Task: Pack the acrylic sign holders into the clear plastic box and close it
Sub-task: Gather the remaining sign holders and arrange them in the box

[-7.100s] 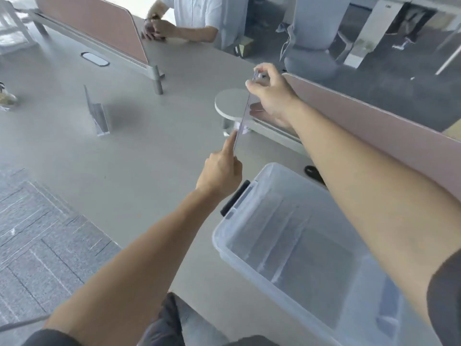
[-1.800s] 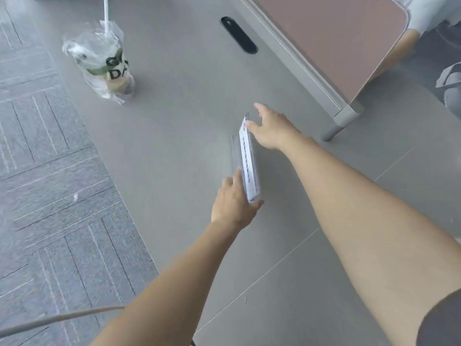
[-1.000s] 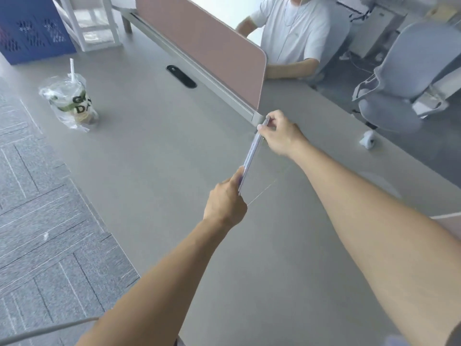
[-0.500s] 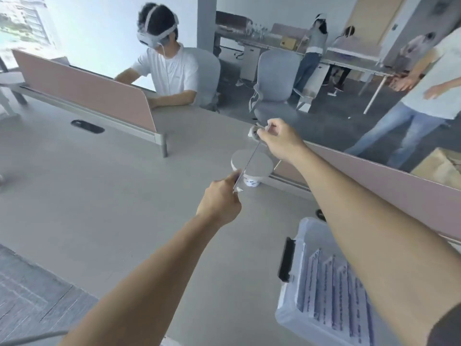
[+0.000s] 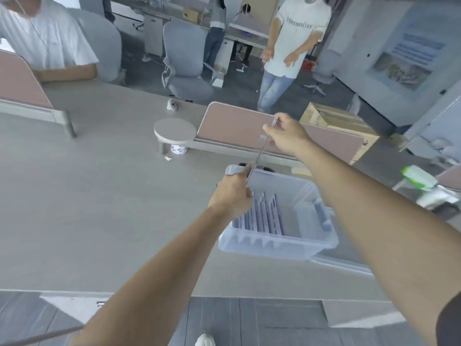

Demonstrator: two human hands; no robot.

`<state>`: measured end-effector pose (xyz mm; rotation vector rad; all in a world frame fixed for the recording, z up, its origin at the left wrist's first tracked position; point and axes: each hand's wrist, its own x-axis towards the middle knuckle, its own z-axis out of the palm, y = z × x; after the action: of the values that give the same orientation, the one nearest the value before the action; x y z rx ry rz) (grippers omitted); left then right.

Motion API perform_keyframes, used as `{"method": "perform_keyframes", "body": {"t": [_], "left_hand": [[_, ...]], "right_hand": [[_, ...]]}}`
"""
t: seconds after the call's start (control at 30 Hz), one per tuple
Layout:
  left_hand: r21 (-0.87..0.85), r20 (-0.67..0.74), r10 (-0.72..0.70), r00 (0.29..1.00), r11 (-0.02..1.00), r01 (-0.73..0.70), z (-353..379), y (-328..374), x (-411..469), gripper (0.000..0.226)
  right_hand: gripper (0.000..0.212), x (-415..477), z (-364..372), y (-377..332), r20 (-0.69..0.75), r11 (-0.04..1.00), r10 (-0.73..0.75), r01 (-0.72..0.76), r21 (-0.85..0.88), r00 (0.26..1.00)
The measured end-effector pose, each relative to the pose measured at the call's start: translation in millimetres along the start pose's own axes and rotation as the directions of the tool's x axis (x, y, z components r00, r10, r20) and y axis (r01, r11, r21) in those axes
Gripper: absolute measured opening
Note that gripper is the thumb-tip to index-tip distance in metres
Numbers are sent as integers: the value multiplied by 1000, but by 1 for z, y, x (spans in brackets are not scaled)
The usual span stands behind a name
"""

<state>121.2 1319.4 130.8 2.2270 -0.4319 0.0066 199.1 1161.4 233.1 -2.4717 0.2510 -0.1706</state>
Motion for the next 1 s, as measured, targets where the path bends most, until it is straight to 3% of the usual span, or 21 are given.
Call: {"method": "perform_keyframes", "body": {"t": [0.23,0.37,0.47,0.67,0.9,1.0], "left_hand": [[-54,108,36,993,998,-30,65,23,-7,71],[-58,131,24,991,998,-17,115,41,-1,66],[-35,188,-1,982,999,8,157,57,8,64],[49,314,-84,946,996,72,223,80,33,70],[128,337,-125,933,988,86,262,70,49,108],[122,400,-118,909,990,75,274,56,62,105]], "right_hand": [[71,-14,-24,71,-13,993,119,-119,23,993],[51,-8,-34,123,-9,979,151,-149,141,988],[40,4,-43,167,37,952,188,-191,238,982],[51,34,-42,249,195,897,201,-260,356,960],[45,59,-9,294,307,919,192,-280,277,932],[46,72,9,307,328,940,182,-262,218,927]]}}
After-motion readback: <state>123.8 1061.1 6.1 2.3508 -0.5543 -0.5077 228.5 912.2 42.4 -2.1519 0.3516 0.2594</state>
